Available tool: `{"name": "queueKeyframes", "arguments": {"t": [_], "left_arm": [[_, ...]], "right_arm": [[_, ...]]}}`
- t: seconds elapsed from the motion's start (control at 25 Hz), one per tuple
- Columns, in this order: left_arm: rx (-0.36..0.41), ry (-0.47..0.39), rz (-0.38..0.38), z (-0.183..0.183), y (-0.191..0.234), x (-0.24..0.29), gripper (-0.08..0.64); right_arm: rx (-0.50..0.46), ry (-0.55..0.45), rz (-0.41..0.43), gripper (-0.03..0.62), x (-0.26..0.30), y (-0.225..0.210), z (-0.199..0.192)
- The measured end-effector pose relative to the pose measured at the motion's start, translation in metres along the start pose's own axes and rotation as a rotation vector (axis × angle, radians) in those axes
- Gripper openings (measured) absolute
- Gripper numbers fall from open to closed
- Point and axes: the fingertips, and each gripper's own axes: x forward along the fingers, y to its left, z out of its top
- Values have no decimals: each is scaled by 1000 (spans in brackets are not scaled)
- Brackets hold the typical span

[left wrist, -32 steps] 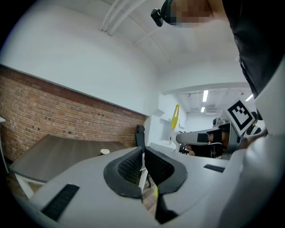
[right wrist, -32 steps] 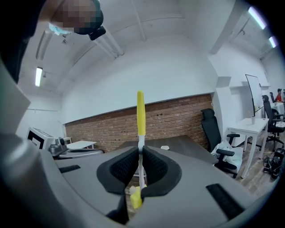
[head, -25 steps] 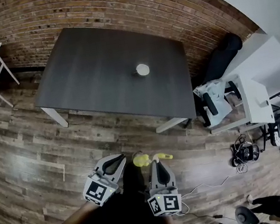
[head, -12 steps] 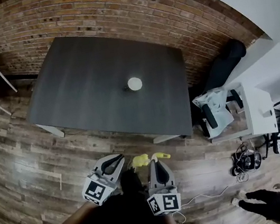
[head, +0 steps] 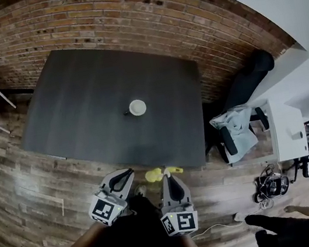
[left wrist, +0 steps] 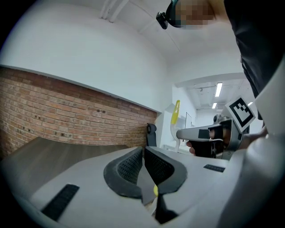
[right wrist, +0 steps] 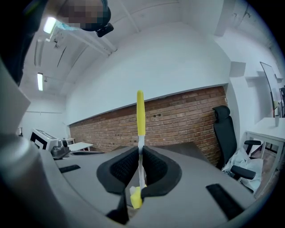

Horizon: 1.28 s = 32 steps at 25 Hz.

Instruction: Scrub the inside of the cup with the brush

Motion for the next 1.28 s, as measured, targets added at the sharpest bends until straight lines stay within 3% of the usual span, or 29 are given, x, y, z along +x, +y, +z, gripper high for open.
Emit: {"name": "queueKeyframes", "arguments": {"t": [0.32,0.6,1.28], "left_arm": [[39,39,53,0,14,59,40],[32,58,60,-2,44,85,40],[20,124,-48,-8,169,131,40]], "right_arm": [[0,4,54,44,44,-50,13],[15,22,39,44,82,-66,11],[29,34,-106,44,202,-56,18]]}}
